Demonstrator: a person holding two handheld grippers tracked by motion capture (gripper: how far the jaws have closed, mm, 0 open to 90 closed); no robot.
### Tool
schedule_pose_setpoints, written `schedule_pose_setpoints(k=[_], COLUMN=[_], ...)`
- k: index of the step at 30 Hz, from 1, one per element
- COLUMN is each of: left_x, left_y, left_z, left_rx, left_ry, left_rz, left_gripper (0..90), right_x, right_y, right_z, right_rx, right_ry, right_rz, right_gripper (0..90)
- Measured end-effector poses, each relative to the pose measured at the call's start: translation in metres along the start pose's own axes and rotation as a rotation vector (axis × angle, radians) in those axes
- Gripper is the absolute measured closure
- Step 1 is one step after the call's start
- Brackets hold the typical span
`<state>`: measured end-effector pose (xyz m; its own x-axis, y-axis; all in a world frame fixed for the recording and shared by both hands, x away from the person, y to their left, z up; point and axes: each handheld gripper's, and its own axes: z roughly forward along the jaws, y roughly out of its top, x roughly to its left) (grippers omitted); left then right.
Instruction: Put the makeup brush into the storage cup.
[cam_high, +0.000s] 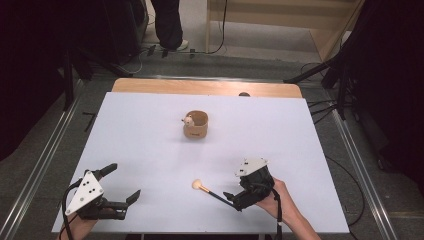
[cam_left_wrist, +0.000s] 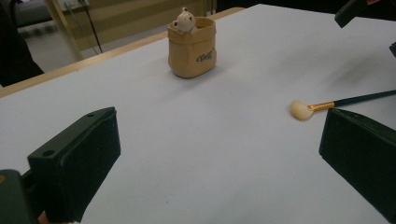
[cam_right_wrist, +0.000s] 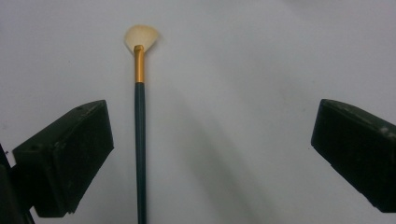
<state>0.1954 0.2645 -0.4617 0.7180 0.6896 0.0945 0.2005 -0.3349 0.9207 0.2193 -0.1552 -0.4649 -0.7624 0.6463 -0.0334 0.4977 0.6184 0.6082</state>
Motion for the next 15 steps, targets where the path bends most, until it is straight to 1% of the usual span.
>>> schedule_pose_setpoints(k=[2,4,7,13,15], left_x=[0.000,0.000,0.000,0.000,0.000], left_y=[0.000,0.000,0.000,0.000,0.000], left_z=[0.000,0.000,0.000,0.000,0.000], left_rx=[0.002,0.004,0.003,0.002,0.002], left_ry=[-0.001,-0.002,-0.002,-0.002,-0.001], left_rz=[0.001,0.001,0.000,0.000,0.001], left_gripper=[0.0,0.0,0.0,0.0,0.0], right_x=[0.001,0.002,0.003,0.006,0.007], right_y=[0.003,0.005,0.009,0.016,0.018], right_z=[0.001,0.003,0.005,0.010,0.012], right_rx=[0.012,0.023,0.042,0.084,0.094], right_ry=[-0.009,-0.002,-0.003,-0.001,0.007], right_rz=[-0.001,-0.010,-0.022,-0.032,-0.033], right_gripper=[0.0,0.0,0.0,0.0,0.0])
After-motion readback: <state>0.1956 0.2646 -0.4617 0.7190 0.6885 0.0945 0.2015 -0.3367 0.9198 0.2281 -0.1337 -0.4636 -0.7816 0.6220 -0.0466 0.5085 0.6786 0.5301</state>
